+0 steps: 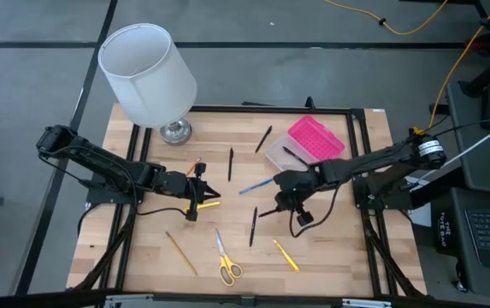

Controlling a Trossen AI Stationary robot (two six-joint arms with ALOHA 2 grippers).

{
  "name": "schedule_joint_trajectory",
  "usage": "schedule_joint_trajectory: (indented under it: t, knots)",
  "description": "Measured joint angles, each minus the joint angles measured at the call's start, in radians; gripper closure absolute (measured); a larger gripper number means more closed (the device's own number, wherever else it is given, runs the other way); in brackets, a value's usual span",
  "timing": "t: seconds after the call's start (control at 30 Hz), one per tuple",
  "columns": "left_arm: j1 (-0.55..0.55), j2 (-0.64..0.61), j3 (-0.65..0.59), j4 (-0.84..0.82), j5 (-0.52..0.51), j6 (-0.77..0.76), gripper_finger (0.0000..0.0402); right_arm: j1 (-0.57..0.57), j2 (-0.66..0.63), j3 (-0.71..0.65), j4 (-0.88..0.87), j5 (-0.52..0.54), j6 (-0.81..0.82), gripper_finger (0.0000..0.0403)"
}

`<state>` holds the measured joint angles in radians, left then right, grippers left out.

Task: Pick & place school supplies into a supply box
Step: Put the black pen into the pink supply box

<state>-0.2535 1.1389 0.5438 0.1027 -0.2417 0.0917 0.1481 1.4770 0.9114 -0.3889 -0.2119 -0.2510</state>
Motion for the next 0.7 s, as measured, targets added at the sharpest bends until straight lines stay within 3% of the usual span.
schedule_joint_trajectory:
  t: [0.17,0.43,0.7]
  knots:
    - [0.0,0.0,0.0,0.005,0.0,0.0,0.0398,-0.02,-0.064,-0.114,0.168,0.009,0.038,0.0376]
    - [0.0,0.0,0.0,0.013,0.0,0.0,0.0398,-0.034,-0.203,-0.218,0.315,0.177,0.094,0.0372]
    - [0.0,0.0,0.0,0.019,0.0,0.0,0.0398,-0.034,-0.238,-0.352,0.532,0.307,0.149,0.0373]
